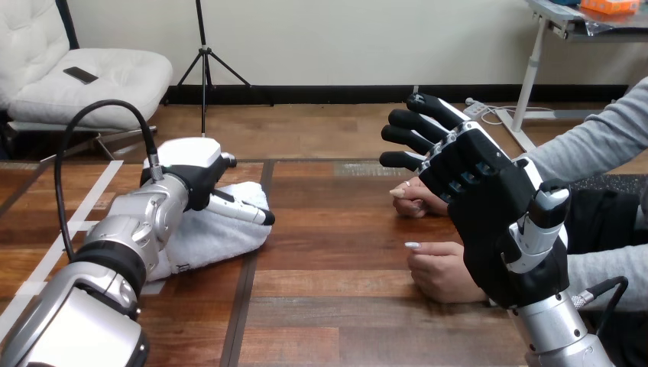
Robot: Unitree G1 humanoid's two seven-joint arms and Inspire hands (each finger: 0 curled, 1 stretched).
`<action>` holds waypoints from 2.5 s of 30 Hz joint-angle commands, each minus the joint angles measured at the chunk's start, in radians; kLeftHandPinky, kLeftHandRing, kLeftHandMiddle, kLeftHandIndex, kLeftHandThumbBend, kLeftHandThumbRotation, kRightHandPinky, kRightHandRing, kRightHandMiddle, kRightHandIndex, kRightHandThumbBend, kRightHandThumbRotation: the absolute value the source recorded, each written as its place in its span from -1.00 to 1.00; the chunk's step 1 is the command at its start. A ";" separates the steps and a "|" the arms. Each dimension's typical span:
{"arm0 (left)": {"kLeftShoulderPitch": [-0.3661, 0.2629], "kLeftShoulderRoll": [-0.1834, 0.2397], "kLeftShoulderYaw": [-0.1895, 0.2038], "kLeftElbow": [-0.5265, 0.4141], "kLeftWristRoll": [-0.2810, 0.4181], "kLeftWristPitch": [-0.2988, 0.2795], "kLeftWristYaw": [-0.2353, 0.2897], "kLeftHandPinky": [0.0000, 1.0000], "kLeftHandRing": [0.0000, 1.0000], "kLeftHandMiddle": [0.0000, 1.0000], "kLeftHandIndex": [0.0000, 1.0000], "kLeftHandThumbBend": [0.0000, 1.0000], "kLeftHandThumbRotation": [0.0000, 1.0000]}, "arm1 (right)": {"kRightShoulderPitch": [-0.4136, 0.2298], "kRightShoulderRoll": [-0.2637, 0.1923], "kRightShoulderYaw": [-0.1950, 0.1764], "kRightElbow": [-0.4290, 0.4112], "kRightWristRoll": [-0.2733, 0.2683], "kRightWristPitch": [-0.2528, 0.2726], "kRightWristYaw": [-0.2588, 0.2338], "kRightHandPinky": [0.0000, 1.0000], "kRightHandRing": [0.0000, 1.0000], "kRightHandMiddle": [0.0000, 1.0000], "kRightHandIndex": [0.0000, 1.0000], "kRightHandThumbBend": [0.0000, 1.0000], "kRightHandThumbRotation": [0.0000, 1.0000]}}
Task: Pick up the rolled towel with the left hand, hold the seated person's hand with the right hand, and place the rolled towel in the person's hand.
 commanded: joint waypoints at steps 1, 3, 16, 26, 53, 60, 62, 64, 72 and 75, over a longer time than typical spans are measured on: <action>-0.065 0.001 -0.004 -0.005 -0.018 -0.003 -0.024 0.88 0.87 0.90 0.84 1.00 0.50 | -0.064 -0.002 -0.012 -0.010 0.007 -0.023 -0.004 0.50 0.65 0.65 0.67 1.00 1.00; -0.064 0.000 -0.003 -0.007 -0.019 -0.004 -0.029 0.88 0.87 0.90 0.84 1.00 0.49 | -0.063 -0.002 -0.012 -0.013 0.007 -0.021 -0.005 0.50 0.64 0.65 0.67 1.00 1.00; -0.060 -0.003 -0.012 -0.012 -0.013 -0.008 -0.037 0.91 0.87 0.90 0.83 1.00 0.34 | -0.063 0.001 -0.011 -0.018 0.015 -0.020 -0.004 0.49 0.64 0.65 0.68 1.00 1.00; -0.055 -0.003 -0.032 -0.014 0.005 -0.011 -0.020 0.93 0.89 0.93 0.85 1.00 0.32 | -0.060 0.005 -0.010 -0.025 0.004 -0.024 -0.021 0.44 0.61 0.63 0.65 1.00 1.00; -0.048 -0.015 -0.135 -0.009 0.076 0.021 -0.008 1.00 1.00 1.00 1.00 1.00 0.30 | -0.046 -0.001 -0.003 -0.063 0.008 -0.021 -0.033 0.39 0.61 0.63 0.65 1.00 1.00; -0.037 -0.018 -0.146 -0.010 0.082 0.015 0.014 1.00 1.00 1.00 1.00 1.00 0.27 | -0.043 0.000 -0.003 -0.072 0.010 -0.019 -0.037 0.38 0.59 0.62 0.64 1.00 1.00; -0.035 -0.019 -0.147 -0.010 0.084 0.014 0.016 1.00 1.00 1.00 1.00 1.00 0.28 | -0.043 -0.002 -0.003 -0.073 0.013 -0.017 -0.036 0.37 0.59 0.62 0.63 1.00 1.00; -0.033 -0.021 -0.148 -0.010 0.085 0.015 0.020 1.00 1.00 1.00 1.00 1.00 0.29 | -0.041 -0.003 -0.003 -0.077 0.011 -0.018 -0.037 0.36 0.59 0.62 0.63 1.00 1.00; -0.027 -0.029 -0.146 -0.008 0.086 0.020 0.024 1.00 1.00 1.00 1.00 1.00 0.29 | -0.034 -0.002 0.001 -0.097 0.009 -0.010 -0.044 0.35 0.59 0.62 0.63 1.00 1.00; -0.026 -0.033 -0.147 -0.006 0.087 0.024 0.021 1.00 1.00 1.00 1.00 1.00 0.29 | -0.031 -0.001 0.002 -0.103 0.010 -0.007 -0.045 0.35 0.60 0.63 0.63 1.00 1.00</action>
